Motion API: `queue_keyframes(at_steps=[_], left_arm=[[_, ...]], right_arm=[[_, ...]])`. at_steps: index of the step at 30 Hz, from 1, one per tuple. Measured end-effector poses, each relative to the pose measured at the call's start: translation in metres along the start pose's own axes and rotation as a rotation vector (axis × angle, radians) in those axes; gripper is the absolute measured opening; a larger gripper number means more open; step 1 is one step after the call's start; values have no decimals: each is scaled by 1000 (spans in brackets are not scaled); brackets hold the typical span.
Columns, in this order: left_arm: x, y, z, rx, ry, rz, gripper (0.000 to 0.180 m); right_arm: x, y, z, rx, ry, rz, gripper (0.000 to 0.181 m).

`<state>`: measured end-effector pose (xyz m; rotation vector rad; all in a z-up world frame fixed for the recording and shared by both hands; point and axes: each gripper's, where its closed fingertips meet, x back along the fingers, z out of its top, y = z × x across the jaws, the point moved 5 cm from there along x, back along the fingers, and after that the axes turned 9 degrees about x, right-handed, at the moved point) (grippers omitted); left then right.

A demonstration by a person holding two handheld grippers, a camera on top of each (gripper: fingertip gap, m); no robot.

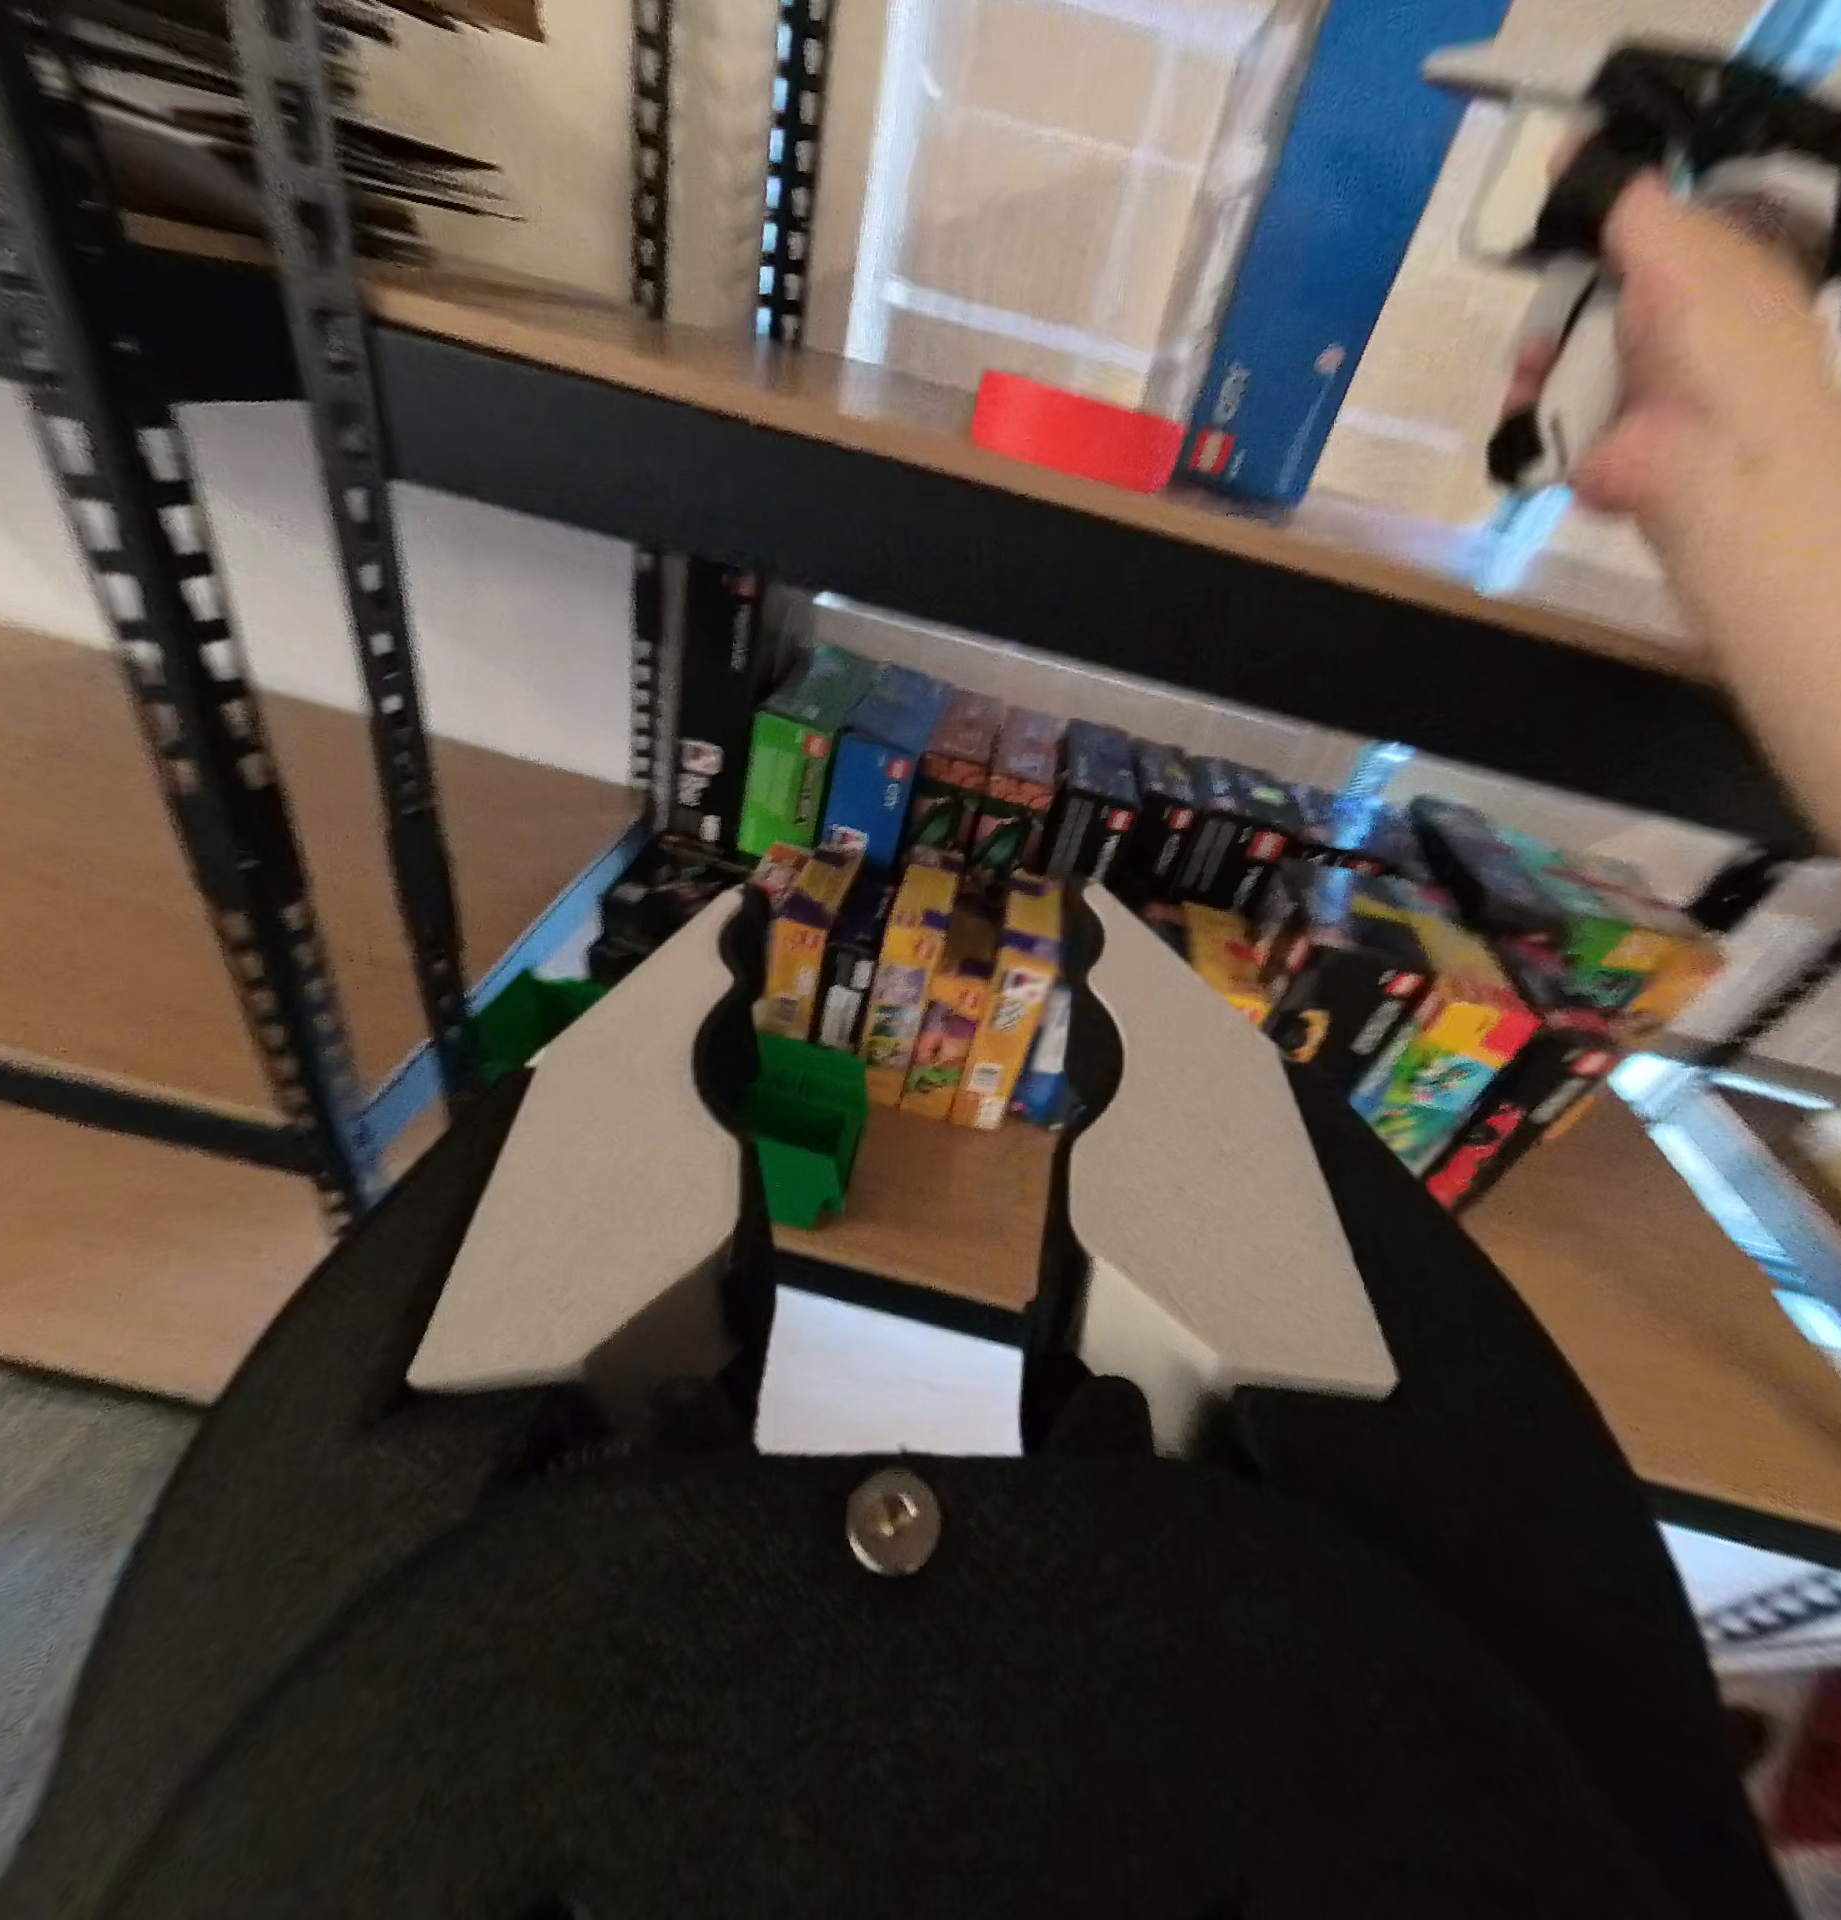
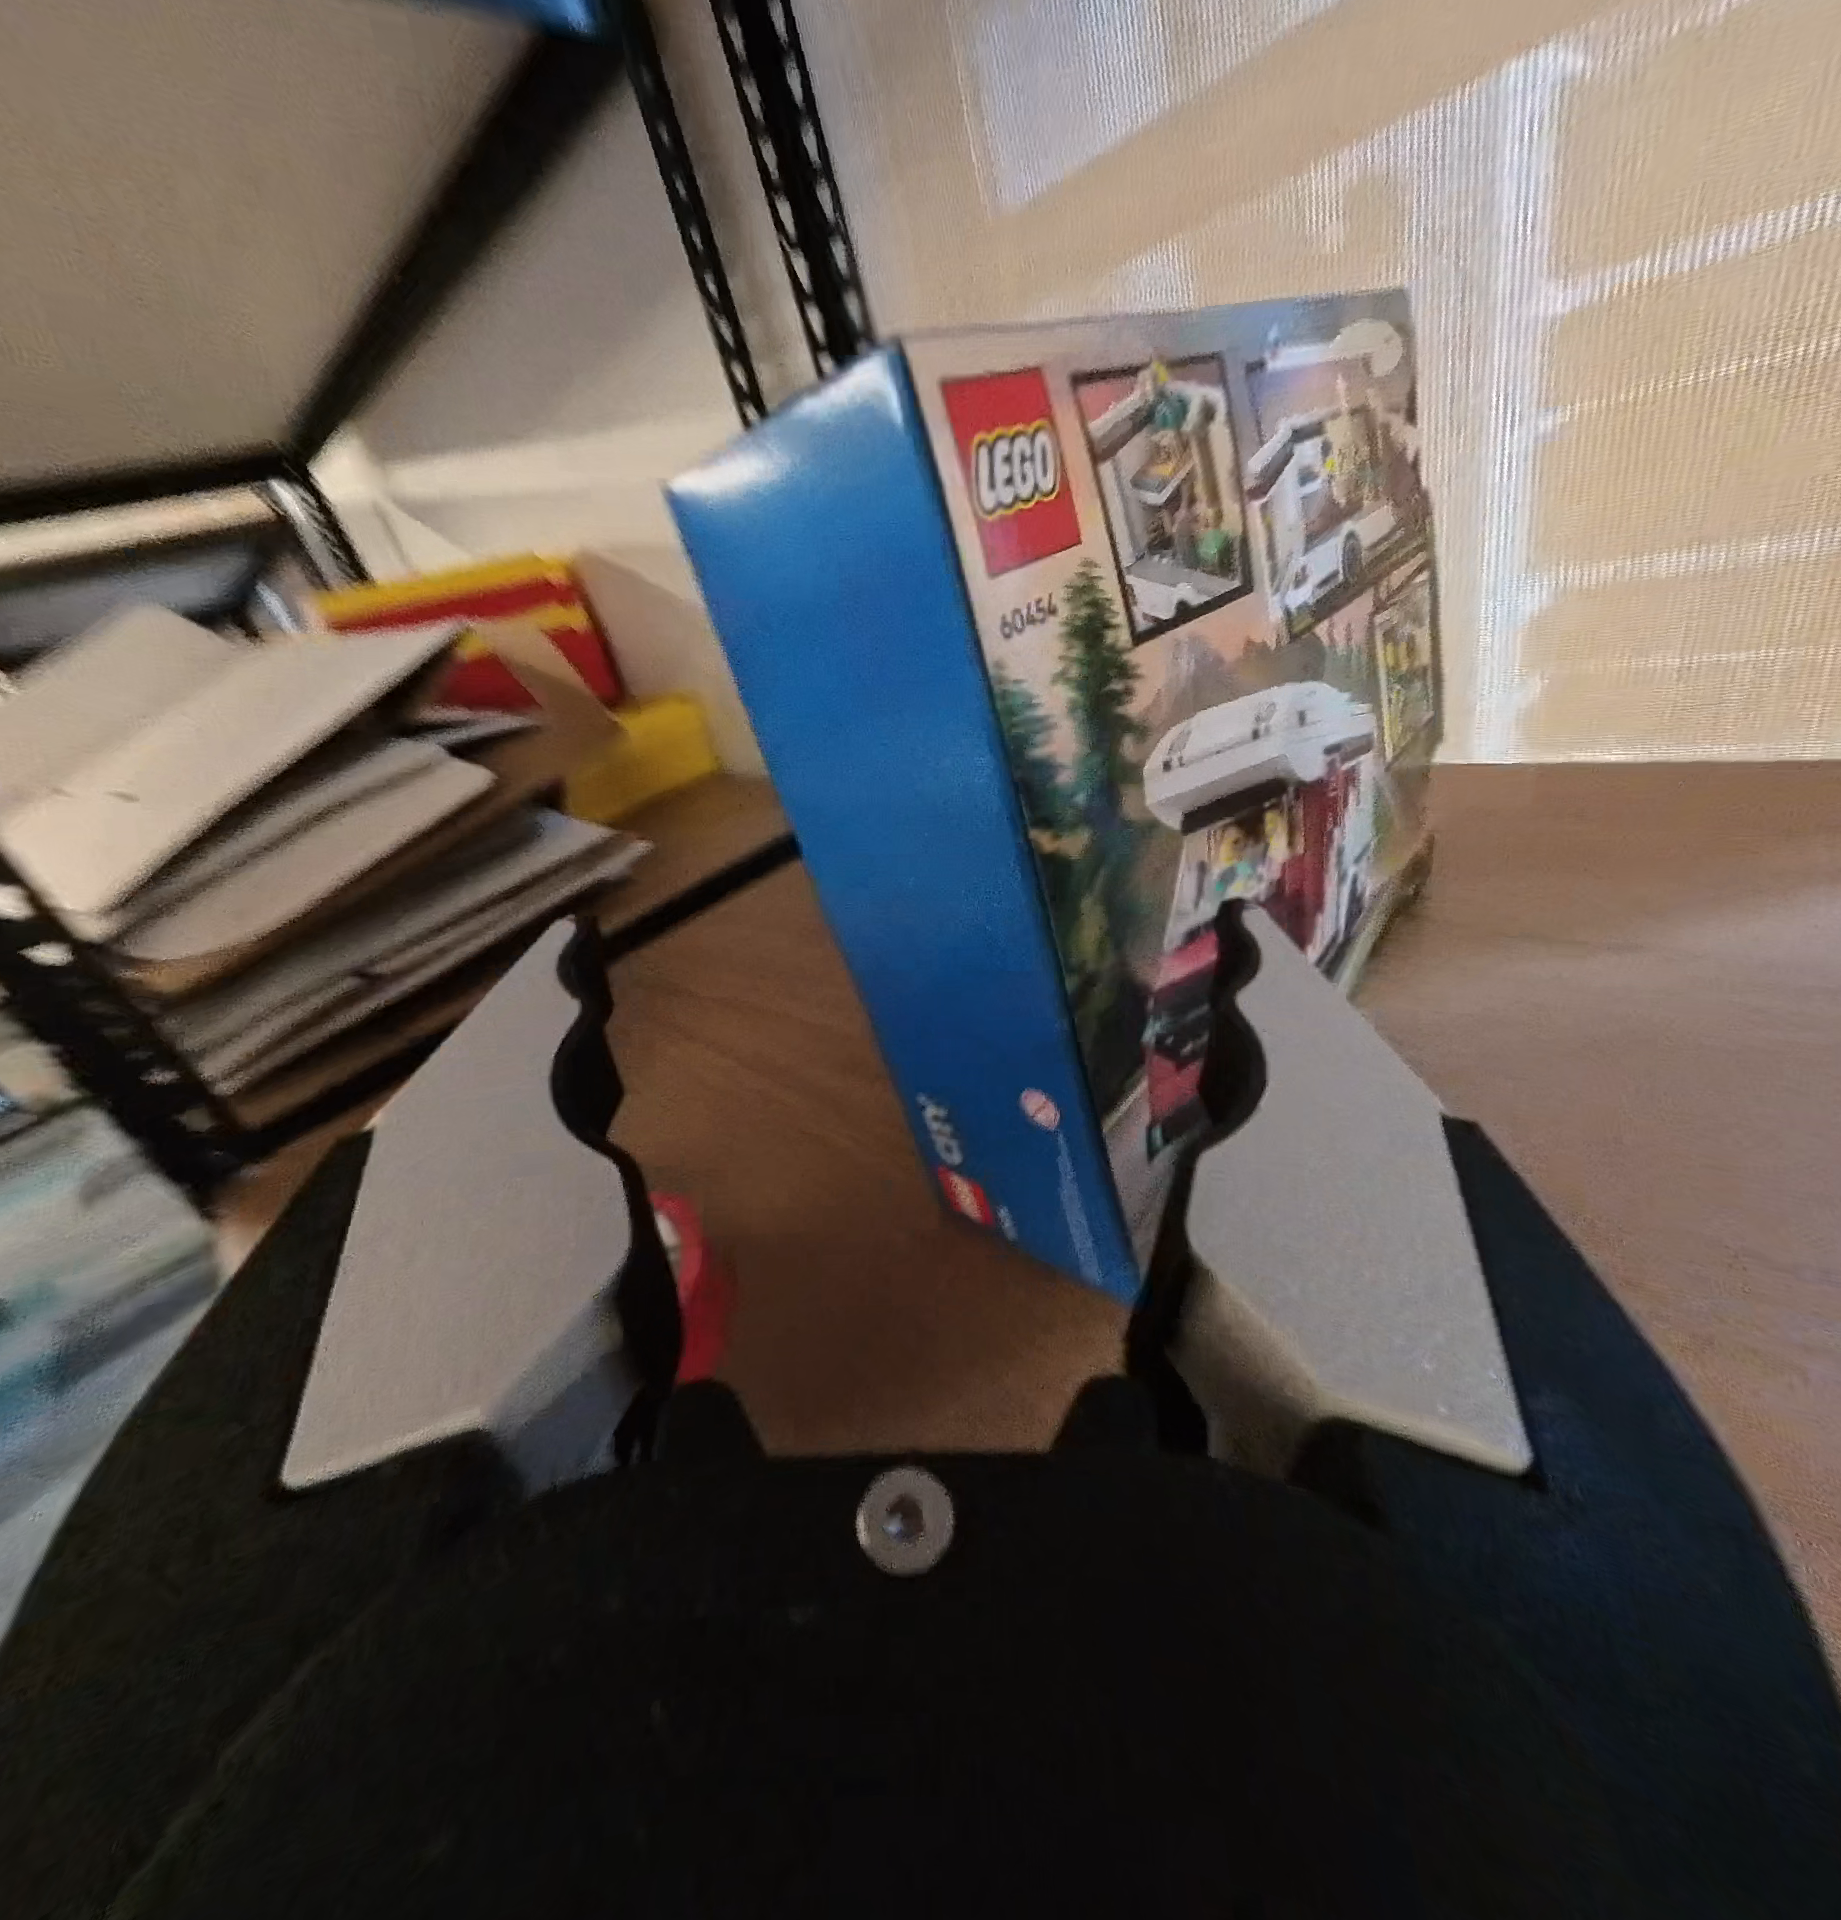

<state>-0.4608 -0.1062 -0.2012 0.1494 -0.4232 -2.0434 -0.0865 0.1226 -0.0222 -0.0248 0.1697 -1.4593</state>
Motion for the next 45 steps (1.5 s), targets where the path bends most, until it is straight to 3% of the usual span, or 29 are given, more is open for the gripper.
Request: queue_keyframes(at_steps=[3, 5, 7, 9, 12, 14, 16, 18, 20, 23, 27, 29, 32, 33, 35, 38, 45], left_arm=[[-47, 15, 61, 14, -84, -126, 58], [-85, 39, 109, -106, -172, -220, 31], [-127, 79, 154, -259, -184, -308, 44], [-172, 121, 189, -411, -171, -350, 73], [-247, 178, 234, -449, -188, -415, 96], [-296, 212, 266, -474, -220, -414, 103], [-348, 242, 291, -600, -268, -359, 98], [-399, 263, 296, -725, -429, -254, 96], [-443, 282, 283, -709, -649, -211, 107], [-505, 296, 274, -645, -776, -107, 109], [-549, 279, 246, -691, -1035, 132, 121], [-556, 277, 231, -606, -1169, 157, 125], [-553, 274, 214, -470, -1345, 172, 108], [-552, 266, 209, -497, -1396, 228, 117], [-553, 255, 207, -595, -1448, 347, 120], [-554, 261, 204, -666, -1458, 345, 118], [-527, 299, 187, -1154, -1428, 6, 115]], right_arm=[[47, 4, -6, 12, 75, 21, 106], [72, 9, -14, 86, 63, 17, 104], [96, 14, -15, 144, 73, 22, 104], [126, 20, -7, 209, 99, 5, 99], [169, 29, 15, 222, 193, -21, 90], [194, 38, 23, 233, 199, -44, 89], [216, 48, 22, 265, 179, -79, 89], [234, 55, 17, 300, 161, -79, 89], [246, 62, 9, 359, 110, -73, 89], [262, 77, -5, 393, 8, -52, 89], [283, 92, -5, 309, 19, 41, 89], [293, 103, 0, 204, 28, 104, 89], [303, 125, 9, 149, 49, 135, 87], [306, 132, 10, 151, 46, 134, 87], [309, 144, 12, 151, 48, 135, 87], [311, 156, 11, 106, 60, 165, 85], [310, 156, 14, 1, 69, 336, 81]])
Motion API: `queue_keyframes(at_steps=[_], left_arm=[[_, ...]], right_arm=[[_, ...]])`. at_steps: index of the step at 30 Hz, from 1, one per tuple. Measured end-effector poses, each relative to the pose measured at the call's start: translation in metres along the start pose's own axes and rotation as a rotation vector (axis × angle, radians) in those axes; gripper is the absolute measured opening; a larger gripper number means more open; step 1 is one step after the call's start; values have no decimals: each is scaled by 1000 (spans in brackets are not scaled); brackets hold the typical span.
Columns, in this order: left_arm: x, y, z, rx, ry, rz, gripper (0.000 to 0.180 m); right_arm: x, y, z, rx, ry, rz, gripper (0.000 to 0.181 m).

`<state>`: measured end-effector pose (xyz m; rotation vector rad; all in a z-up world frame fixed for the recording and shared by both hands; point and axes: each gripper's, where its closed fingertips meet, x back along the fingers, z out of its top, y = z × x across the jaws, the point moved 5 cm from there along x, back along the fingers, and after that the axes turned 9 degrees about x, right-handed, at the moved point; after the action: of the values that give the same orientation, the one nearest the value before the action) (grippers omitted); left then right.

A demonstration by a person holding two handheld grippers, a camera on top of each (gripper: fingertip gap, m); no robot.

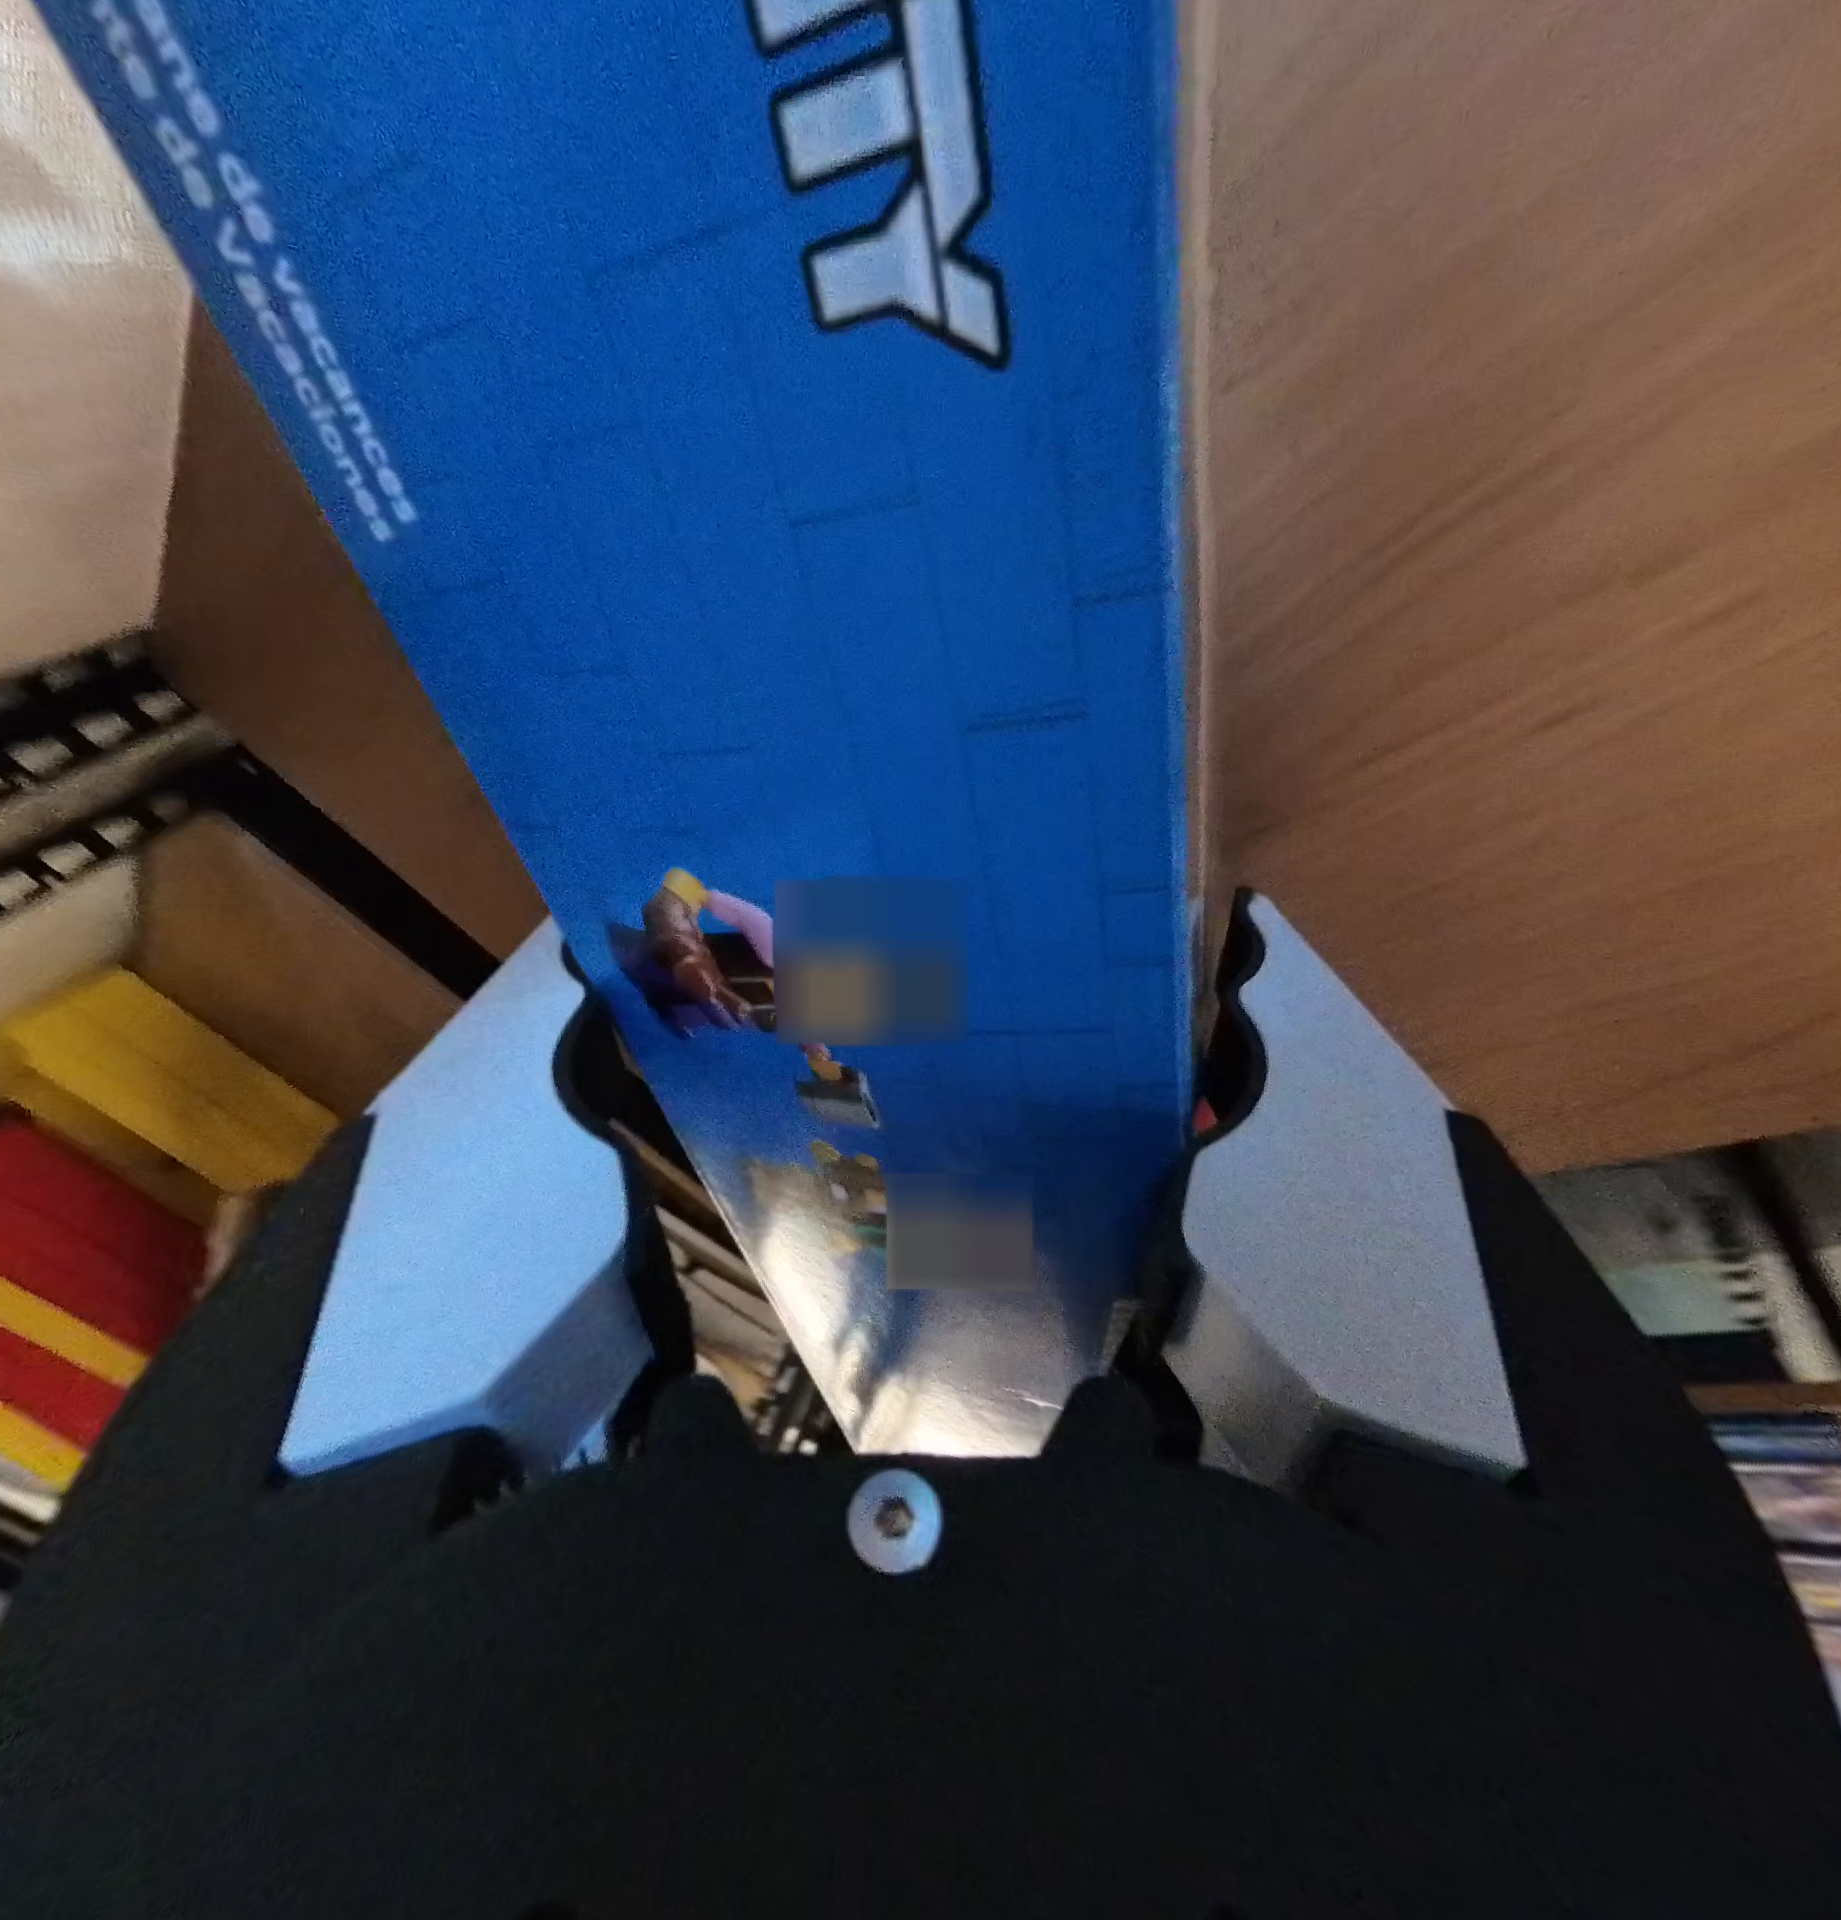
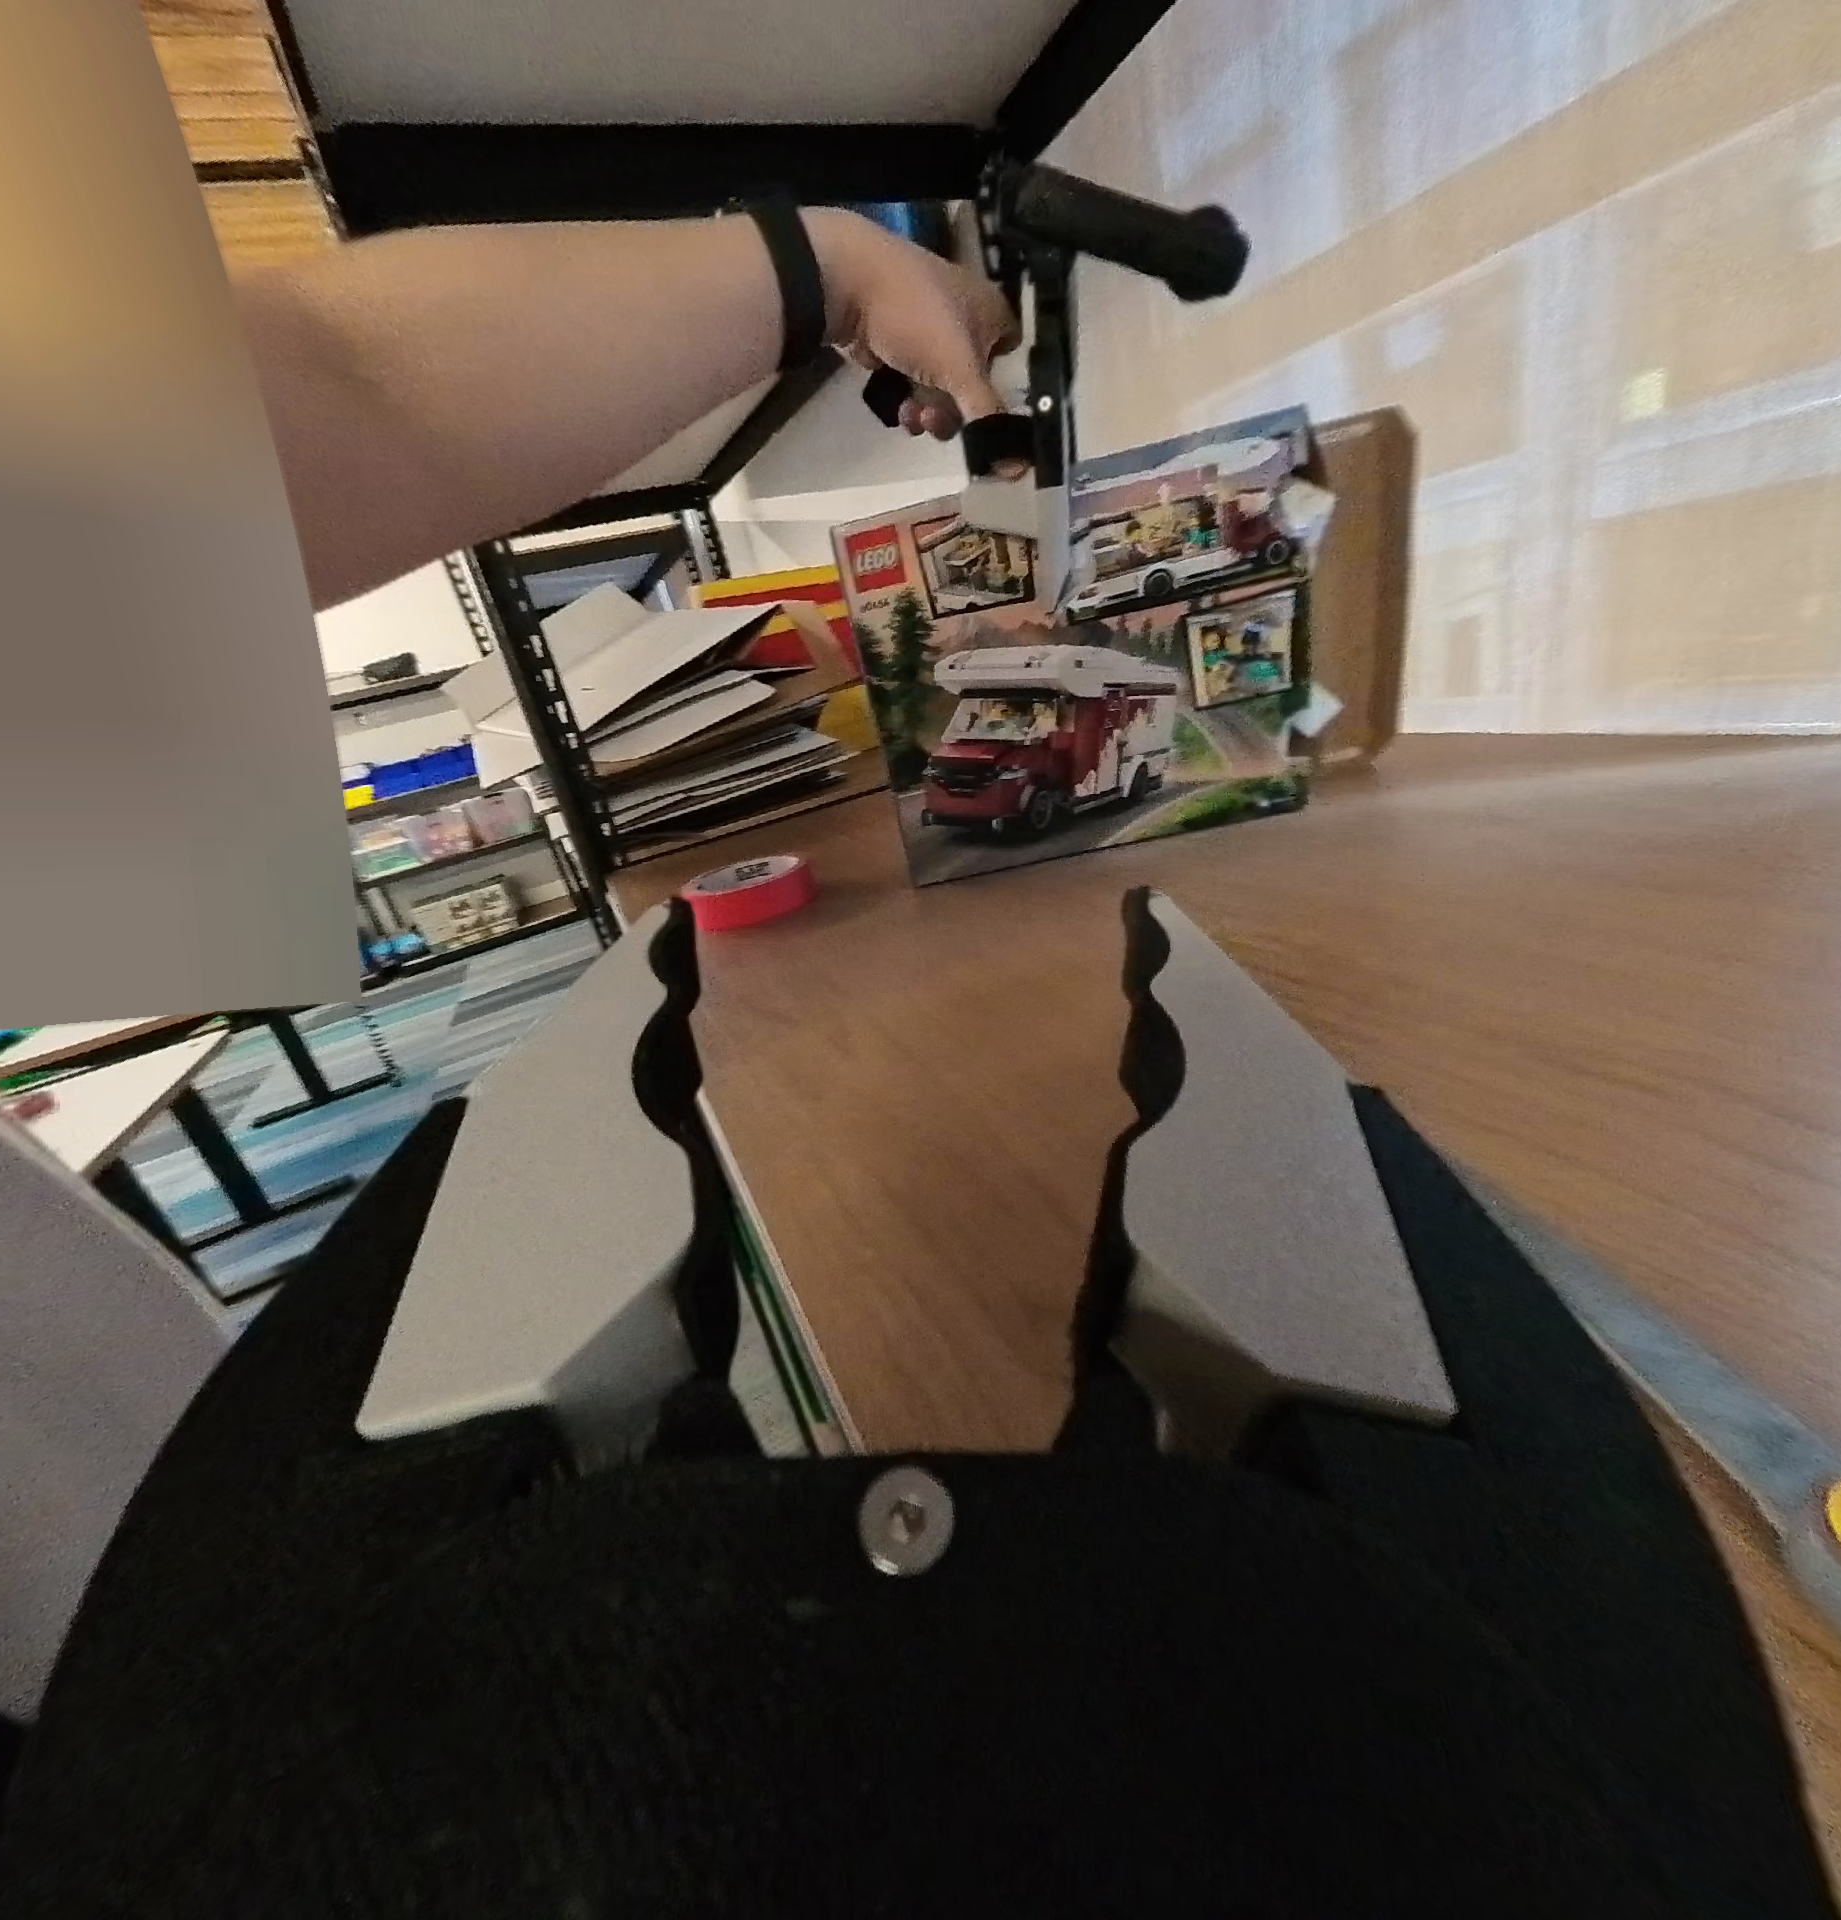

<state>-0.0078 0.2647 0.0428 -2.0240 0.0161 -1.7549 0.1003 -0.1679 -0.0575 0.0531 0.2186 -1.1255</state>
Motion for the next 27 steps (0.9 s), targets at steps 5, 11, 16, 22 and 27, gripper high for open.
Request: queue_keyframes(at_steps=[5, 11, 16, 22, 27], left_arm=[[12, 36, -8, -222, 45, 58, 114], [14, 43, -19, -410, 32, 85, 118], [6, 43, 6, -373, 7, 39, 129], [2, 47, 26, -317, 63, -38, 136], [9, 63, 23, -362, 0, 52, 135]], right_arm=[[-2, -1, 1, -36, 11, 60, 81], [-3, -4, 0, -28, 6, 79, 81], [-5, -2, -2, -44, -10, 76, 81], [-3, 1, -1, -59, 13, 51, 81], [-4, 6, 0, -108, 11, 43, 80]])
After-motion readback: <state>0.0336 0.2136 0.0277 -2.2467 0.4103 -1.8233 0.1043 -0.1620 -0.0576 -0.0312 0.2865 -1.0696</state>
